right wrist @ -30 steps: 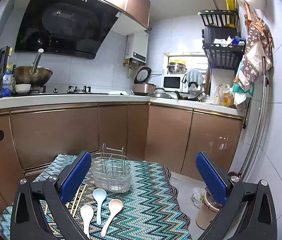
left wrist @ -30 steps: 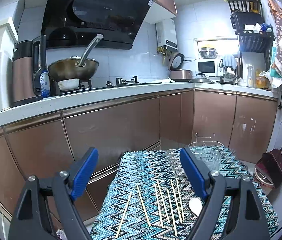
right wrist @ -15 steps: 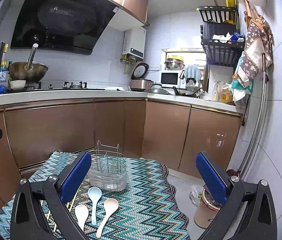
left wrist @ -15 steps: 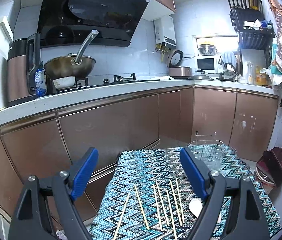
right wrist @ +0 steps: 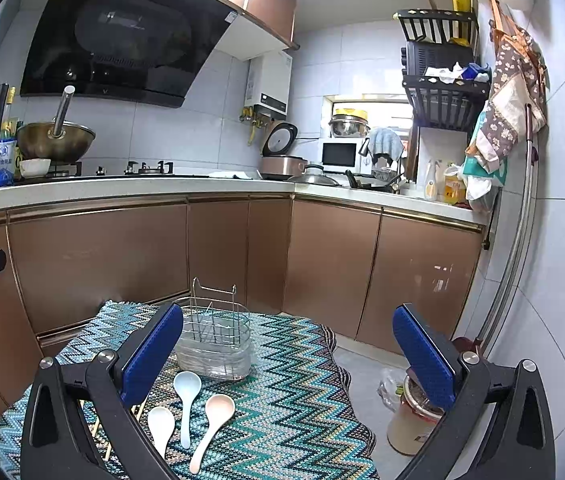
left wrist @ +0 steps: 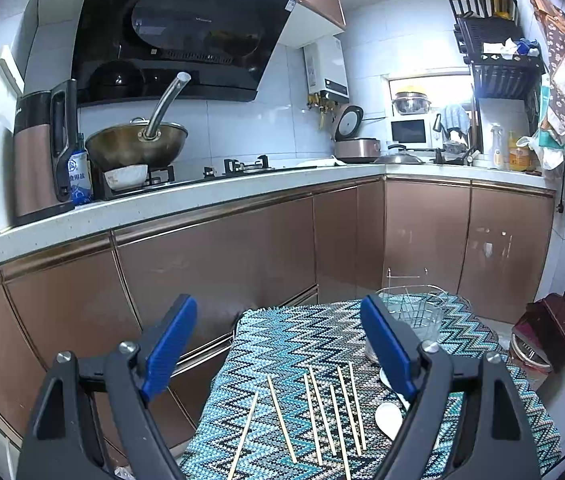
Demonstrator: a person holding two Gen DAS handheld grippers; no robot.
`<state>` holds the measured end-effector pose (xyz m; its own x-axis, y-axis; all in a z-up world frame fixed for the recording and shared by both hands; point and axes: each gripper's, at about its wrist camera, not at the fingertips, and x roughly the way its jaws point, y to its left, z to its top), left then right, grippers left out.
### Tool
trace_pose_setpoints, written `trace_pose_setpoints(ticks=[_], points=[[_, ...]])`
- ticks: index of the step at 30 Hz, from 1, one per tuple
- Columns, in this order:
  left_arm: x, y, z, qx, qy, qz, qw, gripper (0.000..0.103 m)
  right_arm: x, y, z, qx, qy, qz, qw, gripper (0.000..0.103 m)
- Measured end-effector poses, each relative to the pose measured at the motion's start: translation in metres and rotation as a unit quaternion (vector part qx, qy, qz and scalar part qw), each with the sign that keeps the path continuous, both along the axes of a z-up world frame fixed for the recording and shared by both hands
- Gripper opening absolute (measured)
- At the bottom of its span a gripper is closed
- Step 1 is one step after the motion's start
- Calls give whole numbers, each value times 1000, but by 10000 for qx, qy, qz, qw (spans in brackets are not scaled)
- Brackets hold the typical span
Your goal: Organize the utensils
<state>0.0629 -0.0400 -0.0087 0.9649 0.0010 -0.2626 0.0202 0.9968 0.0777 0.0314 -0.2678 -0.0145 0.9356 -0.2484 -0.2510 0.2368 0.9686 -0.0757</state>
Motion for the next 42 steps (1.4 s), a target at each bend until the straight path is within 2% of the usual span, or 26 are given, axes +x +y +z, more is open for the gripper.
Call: trace_pose_setpoints(ticks=[20, 28, 34, 42], points=[[-48, 16, 21, -22, -303, 55, 9995, 83, -46, 22, 24, -128, -379, 83, 9992, 103], [-57, 19, 19, 7, -327, 123, 9994, 83, -57, 22, 29, -140, -420, 105, 9990, 103], [-47, 20, 12, -51, -110, 106, 9999, 83, -53, 19, 25, -87, -370, 151, 9992, 103], [-6, 49, 2, -340, 498, 168, 9980, 83, -28, -2, 12, 287, -19, 370, 9989, 103]])
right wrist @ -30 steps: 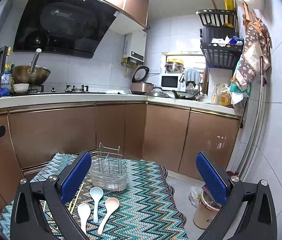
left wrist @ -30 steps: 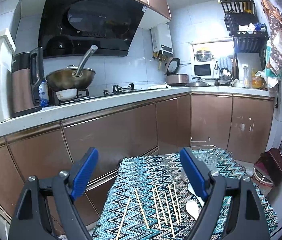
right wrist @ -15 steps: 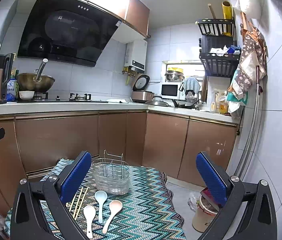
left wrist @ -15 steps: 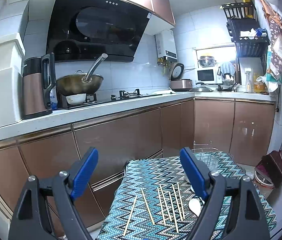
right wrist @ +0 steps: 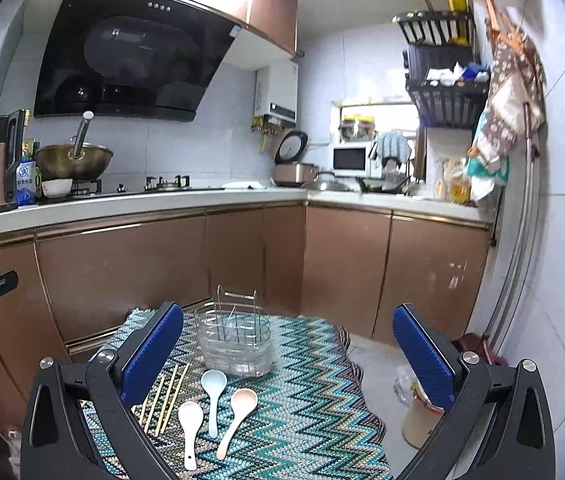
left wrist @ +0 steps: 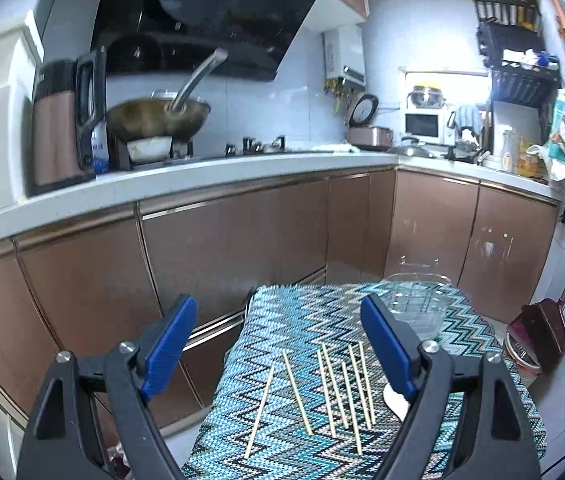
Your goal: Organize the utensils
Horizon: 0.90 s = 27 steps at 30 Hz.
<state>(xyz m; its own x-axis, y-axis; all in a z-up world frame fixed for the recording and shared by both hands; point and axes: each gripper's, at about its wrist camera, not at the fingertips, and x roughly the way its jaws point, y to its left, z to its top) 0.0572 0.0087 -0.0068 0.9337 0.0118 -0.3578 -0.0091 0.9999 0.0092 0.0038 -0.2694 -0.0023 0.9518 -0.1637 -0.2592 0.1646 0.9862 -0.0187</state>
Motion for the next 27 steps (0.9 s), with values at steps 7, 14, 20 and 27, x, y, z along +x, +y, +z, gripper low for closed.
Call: trace_pose_setpoints(ticks=[7, 14, 20, 27], points=[[57, 14, -28, -339, 987, -310, 9941, 83, 50, -27, -22, 372, 594, 511, 9962, 92], [146, -8, -96, -720, 2444, -829, 9634, 64, 127, -52, -88, 1049, 1685, 1099, 9739, 53], [218, -25, -161, -944, 3545, -935, 9256, 40, 187, -55, -162, 1552, 2718, 1767, 9332, 37], [264, -31, -203, -1037, 4234, -840, 8960, 28, 232, -60, -219, 1982, 3412, 2101, 8945, 25]])
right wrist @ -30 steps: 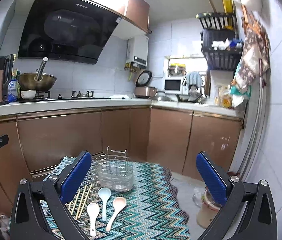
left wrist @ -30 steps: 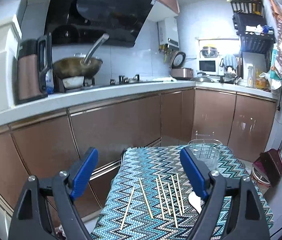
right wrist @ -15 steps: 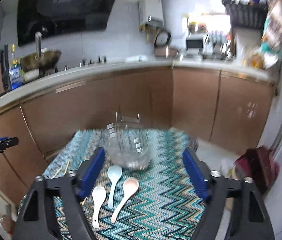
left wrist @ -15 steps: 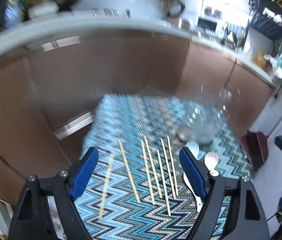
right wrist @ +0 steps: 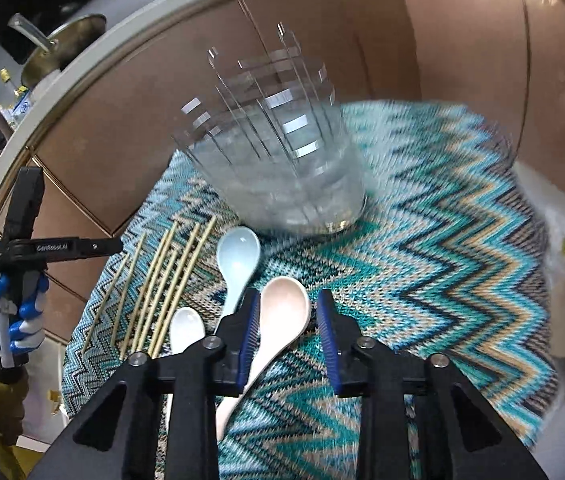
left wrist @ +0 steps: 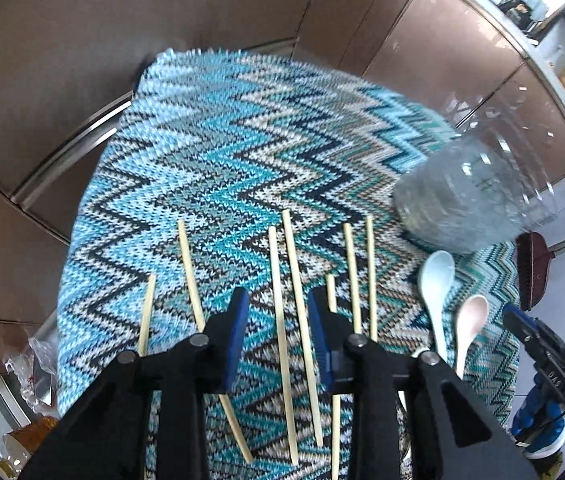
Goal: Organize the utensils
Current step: 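Close the right gripper on the pink spoon while the left gripper grasps a chopstick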
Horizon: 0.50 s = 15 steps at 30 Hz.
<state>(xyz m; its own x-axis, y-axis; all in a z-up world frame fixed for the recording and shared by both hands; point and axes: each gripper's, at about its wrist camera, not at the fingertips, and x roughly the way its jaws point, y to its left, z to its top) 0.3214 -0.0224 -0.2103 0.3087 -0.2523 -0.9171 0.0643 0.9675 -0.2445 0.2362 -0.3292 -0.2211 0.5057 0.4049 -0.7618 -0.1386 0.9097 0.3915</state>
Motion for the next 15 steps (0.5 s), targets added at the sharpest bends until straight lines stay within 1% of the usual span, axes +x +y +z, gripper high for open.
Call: trace_pose_setpoints(ticks=[2, 6, 12, 15], points=[[8, -1, -6, 33, 111, -13, 9999, 27, 6, 1, -9, 62, 93, 102, 9999, 22], [21, -4, -17, 138, 268, -21, 9995, 22, 14, 4, -17, 50, 150, 229, 9996, 22], [36, -5, -32, 223, 461, 2, 9987, 20, 22, 8, -22, -30, 225, 360, 9991, 22], [39, -7, -35, 237, 500, -24, 9985, 19, 26, 14, -24, -97, 257, 408, 9988, 22]])
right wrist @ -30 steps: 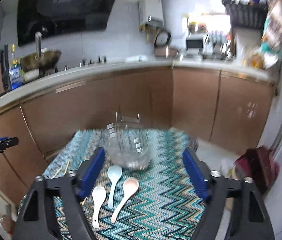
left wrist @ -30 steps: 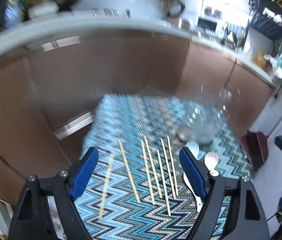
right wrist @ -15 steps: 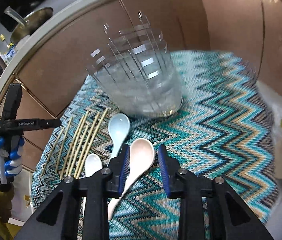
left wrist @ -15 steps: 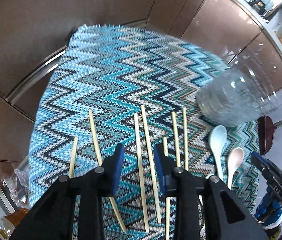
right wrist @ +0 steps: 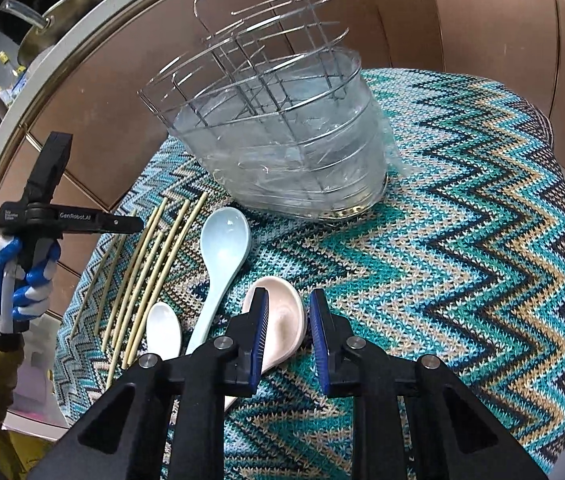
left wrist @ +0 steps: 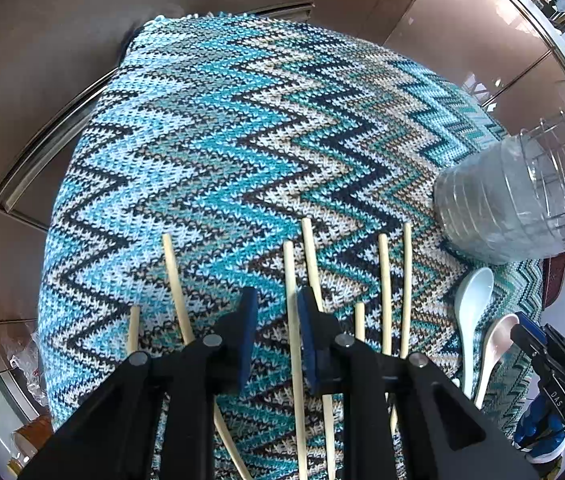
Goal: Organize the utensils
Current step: 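Close the right gripper on the pink spoon while the left gripper grasps a chopstick, then lift the pink spoon and chopstick and carry both over the wire holder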
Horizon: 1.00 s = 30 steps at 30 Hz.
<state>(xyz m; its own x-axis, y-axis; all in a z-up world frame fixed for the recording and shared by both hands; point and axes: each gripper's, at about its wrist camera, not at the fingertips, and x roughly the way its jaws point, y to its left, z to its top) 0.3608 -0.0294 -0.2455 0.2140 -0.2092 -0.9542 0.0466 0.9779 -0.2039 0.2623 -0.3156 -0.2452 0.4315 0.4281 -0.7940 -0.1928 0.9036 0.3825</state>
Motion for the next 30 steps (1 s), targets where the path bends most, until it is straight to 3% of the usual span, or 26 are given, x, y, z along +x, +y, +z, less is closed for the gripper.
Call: trace_pose_setpoints(ticks=[16, 23, 30], points=[[8, -12, -6, 213, 40, 18, 9998, 5, 12, 12, -14, -158, 115, 253, 9995, 7], [-15, -8, 15, 32, -201, 27, 9998, 5, -8, 7, 7, -384, -200, 112, 9990, 7], [-56, 0, 58, -116, -720, 48, 9973, 5, -45, 2, 48, -613, -611, -168, 9961, 7]])
